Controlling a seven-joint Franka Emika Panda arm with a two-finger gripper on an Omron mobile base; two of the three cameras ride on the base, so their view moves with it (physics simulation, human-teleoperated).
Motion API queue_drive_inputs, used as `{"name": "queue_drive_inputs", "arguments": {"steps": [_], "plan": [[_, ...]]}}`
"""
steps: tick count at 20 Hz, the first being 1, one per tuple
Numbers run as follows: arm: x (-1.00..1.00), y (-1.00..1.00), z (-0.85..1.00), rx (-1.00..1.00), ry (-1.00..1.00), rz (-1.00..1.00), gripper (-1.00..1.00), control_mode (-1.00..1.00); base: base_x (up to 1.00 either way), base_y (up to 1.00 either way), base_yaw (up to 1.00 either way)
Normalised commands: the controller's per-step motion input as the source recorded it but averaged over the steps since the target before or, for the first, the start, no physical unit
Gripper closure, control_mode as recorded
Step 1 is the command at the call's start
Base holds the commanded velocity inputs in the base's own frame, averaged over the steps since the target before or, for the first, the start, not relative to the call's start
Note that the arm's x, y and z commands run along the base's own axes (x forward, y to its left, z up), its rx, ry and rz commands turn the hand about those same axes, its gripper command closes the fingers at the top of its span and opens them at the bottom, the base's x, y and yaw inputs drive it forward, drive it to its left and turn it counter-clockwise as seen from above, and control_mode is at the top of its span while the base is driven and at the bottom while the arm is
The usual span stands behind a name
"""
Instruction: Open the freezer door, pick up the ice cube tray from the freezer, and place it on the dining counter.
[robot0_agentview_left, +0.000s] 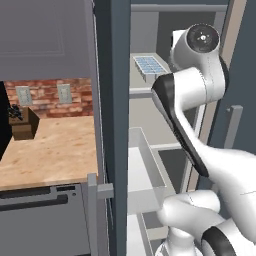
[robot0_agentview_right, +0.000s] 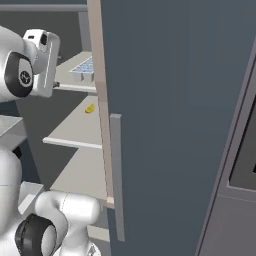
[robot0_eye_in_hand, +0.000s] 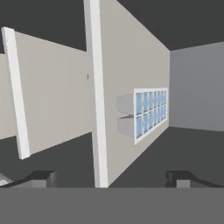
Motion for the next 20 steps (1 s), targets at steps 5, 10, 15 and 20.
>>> {"name": "queue_drive_inputs", "arguments": {"steps": [5,10,15,20], "plan": [[0.58,0.00,-0.03,0.00,0.00,0.00,-1.00,-1.00,0.00,0.00,0.00],[0.50,0.00,-0.05,0.00,0.00,0.00,-1.00,-1.00,0.00,0.00,0.00],[0.42,0.00,-0.14,0.00,0.00,0.00,-1.00,-1.00,0.00,0.00,0.00],[0.40,0.00,-0.04,0.00,0.00,0.00,-1.00,-1.00,0.00,0.00,0.00]]}}
